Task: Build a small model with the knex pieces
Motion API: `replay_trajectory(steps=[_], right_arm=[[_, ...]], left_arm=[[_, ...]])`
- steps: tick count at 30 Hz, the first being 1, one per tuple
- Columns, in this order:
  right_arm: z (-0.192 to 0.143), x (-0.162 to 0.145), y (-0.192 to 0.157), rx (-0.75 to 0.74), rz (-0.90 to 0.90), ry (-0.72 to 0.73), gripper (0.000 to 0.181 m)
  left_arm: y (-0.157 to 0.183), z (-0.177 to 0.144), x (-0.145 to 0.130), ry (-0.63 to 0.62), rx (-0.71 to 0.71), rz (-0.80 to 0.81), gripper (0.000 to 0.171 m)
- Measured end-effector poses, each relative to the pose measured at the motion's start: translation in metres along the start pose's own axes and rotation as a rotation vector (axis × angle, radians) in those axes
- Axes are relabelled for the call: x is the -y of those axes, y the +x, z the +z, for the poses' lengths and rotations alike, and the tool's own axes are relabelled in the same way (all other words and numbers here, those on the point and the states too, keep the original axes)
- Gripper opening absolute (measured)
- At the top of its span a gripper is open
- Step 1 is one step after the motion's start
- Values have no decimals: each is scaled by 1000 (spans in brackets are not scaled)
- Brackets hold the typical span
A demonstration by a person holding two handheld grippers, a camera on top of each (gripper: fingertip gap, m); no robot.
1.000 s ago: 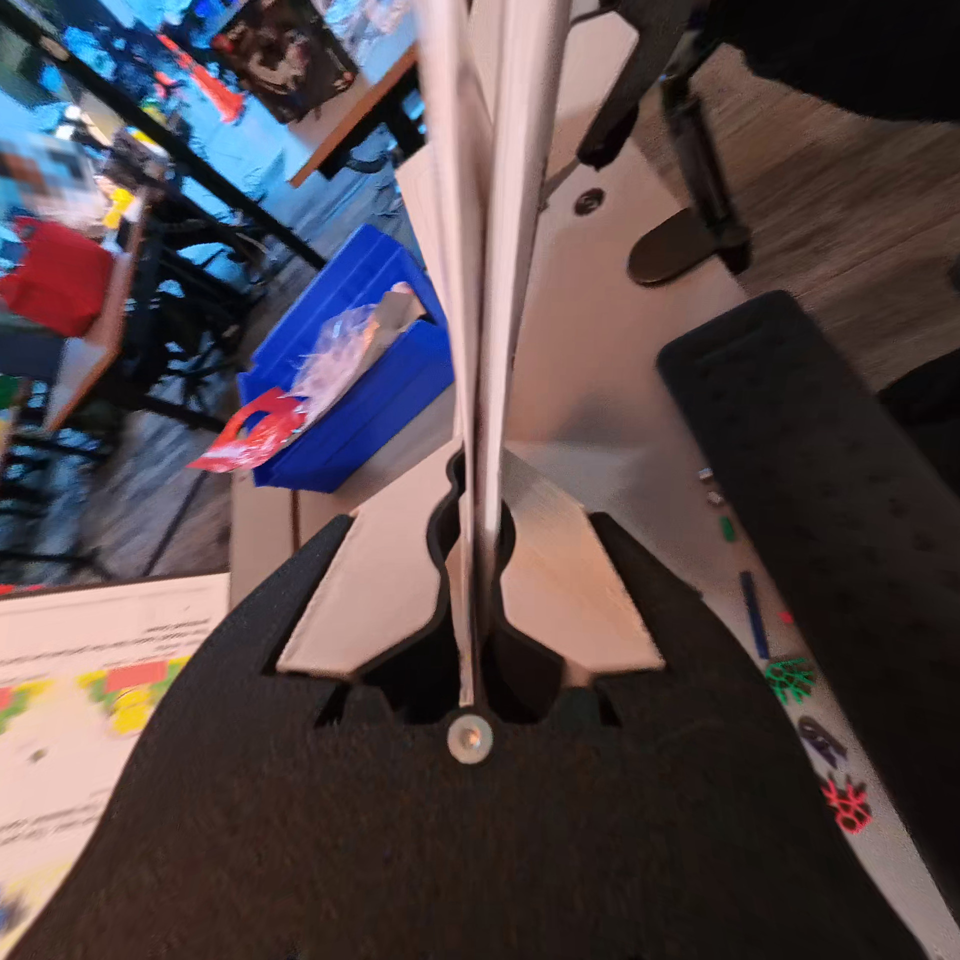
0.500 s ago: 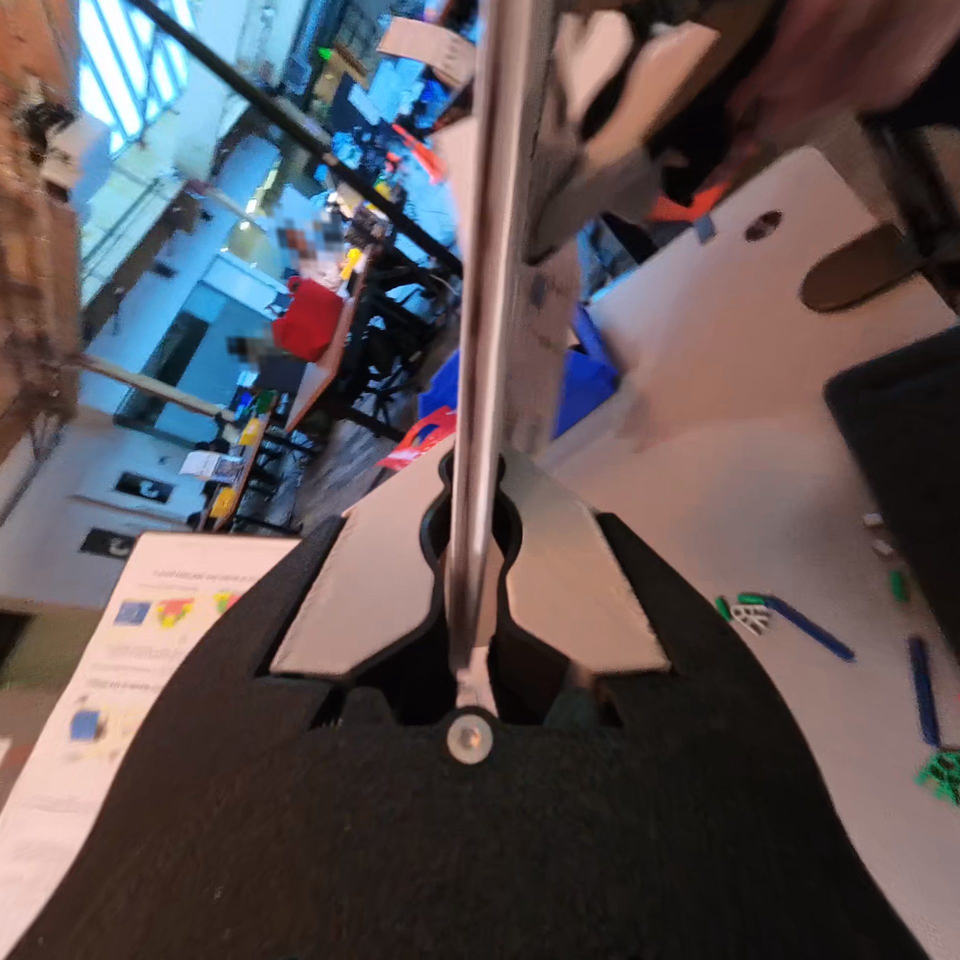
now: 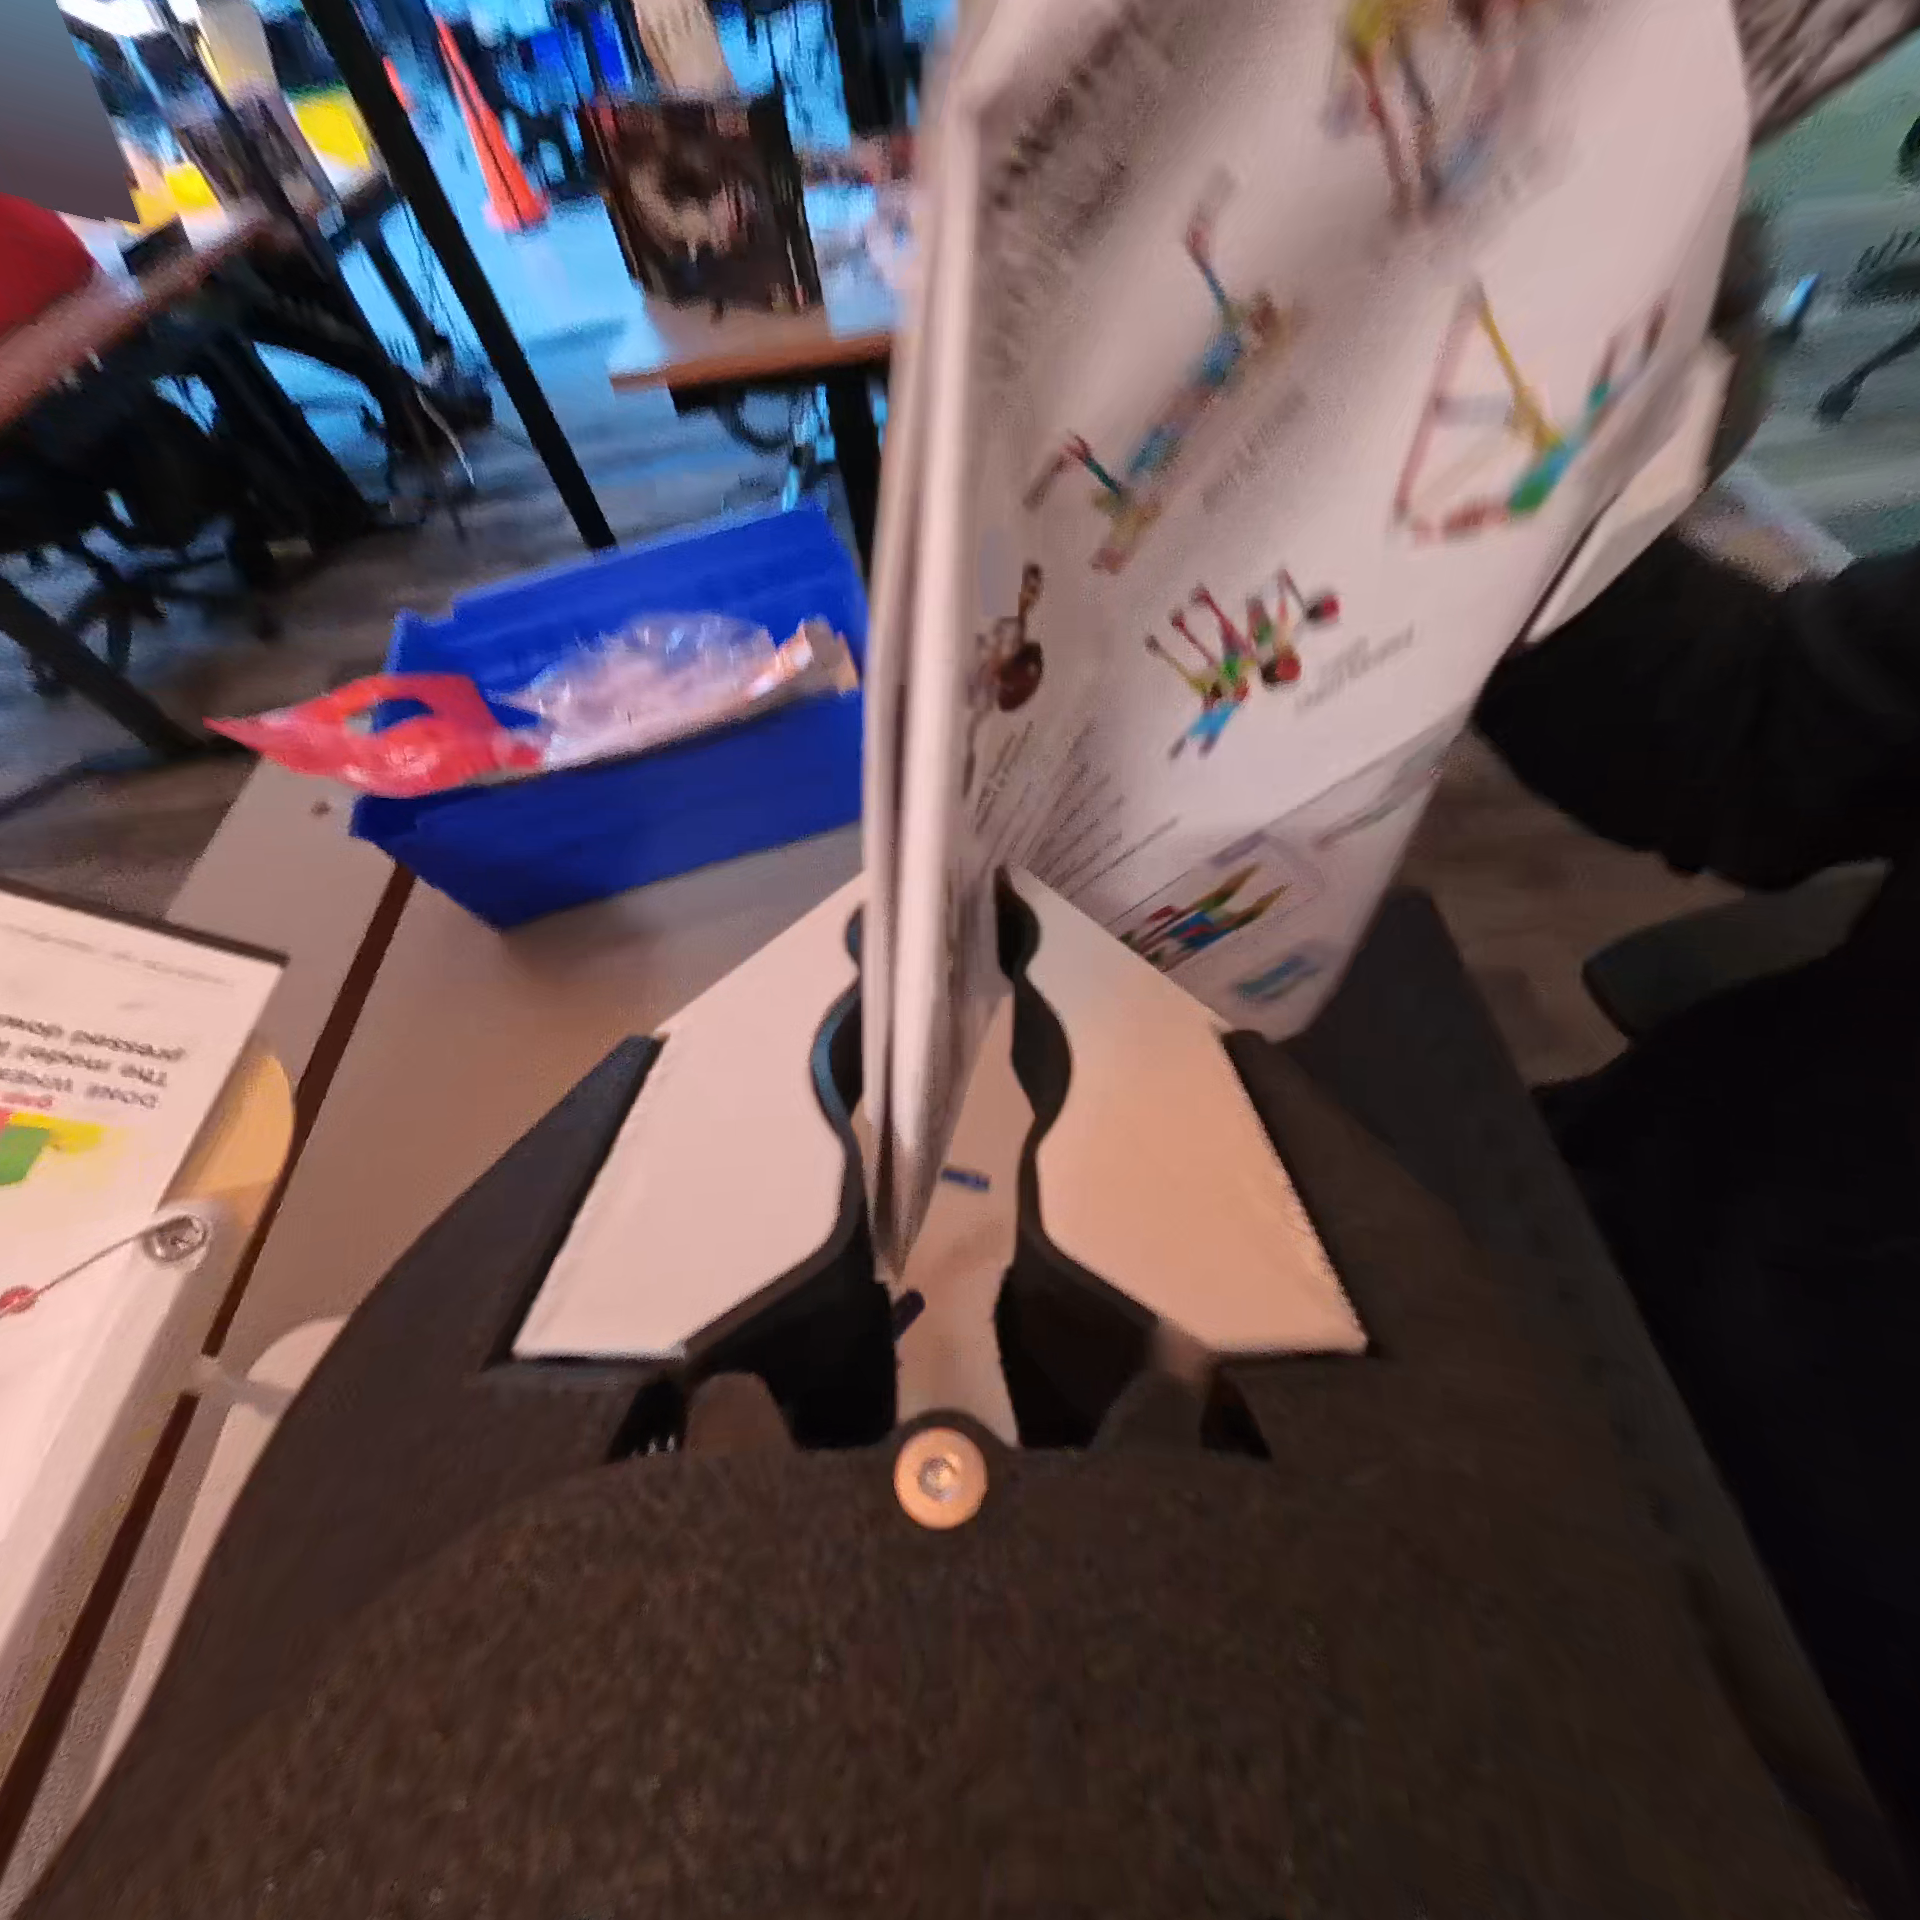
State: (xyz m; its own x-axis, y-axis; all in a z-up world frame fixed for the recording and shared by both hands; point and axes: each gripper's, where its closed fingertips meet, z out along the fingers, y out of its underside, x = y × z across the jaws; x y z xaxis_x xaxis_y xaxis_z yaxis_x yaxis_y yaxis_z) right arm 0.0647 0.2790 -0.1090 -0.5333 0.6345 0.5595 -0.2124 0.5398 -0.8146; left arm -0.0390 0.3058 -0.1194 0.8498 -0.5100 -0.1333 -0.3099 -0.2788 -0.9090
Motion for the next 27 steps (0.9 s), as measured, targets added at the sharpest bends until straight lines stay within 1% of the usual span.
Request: replay_trajectory(steps=[1,3,4,5,7,9,11,13,14,15,16,19,20,21,22,23,24,25,27], right_arm=[[2,1,2,-8,7,-1,0],[4,5,3,-1,24,12,0],[4,7,3,1,26,29,0],[4,9,4,6,35,42,0],[5,7,11,-15,69,44,0],[3,8,23,-58,120,71,0],[-3,7,38,-115,188,90,0],[-6,1,48,-158,212,89,0],[-8,-4,51,-170,215,79,0],[-10,-9,53,-177,221,68,0],[-12,-13,56,-188,231,64,0],[-23,-19,60,-204,263,82,0],[-27,-20,62,-214,279,88,0],[-29,-22,64,-223,291,81,0],[-32,-24,64,-224,294,76,0],[-34,-24,65,-226,297,81,0],[-36,-24,68,-239,310,85,0],[-39,-25,70,-240,334,91,0],[-44,-26,67,-193,387,120,0]], left_arm=[[0,7,-8,-58,19,10,25],[-7,17,-23,-165,91,19,45],[-7,21,-27,-196,110,42,55],[-8,23,-29,-215,129,60,62],[-11,24,-32,-250,173,68,67],[-11,25,-34,-273,197,119,94],[6,30,-35,-268,104,135,96],[27,35,-28,-208,-17,126,96],[28,35,-28,-202,-29,114,97],[25,33,-27,-190,-25,108,101],[23,29,-25,-159,-35,97,103],[23,8,-10,-18,-107,59,105],[18,1,-5,19,-81,72,105],[7,-4,-1,40,-22,76,105],[1,-9,3,55,16,81,101],[0,-12,9,90,27,102,91],[2,-13,16,129,38,132,89],[2,-11,19,142,53,150,88],[0,-3,21,145,77,140,83]])
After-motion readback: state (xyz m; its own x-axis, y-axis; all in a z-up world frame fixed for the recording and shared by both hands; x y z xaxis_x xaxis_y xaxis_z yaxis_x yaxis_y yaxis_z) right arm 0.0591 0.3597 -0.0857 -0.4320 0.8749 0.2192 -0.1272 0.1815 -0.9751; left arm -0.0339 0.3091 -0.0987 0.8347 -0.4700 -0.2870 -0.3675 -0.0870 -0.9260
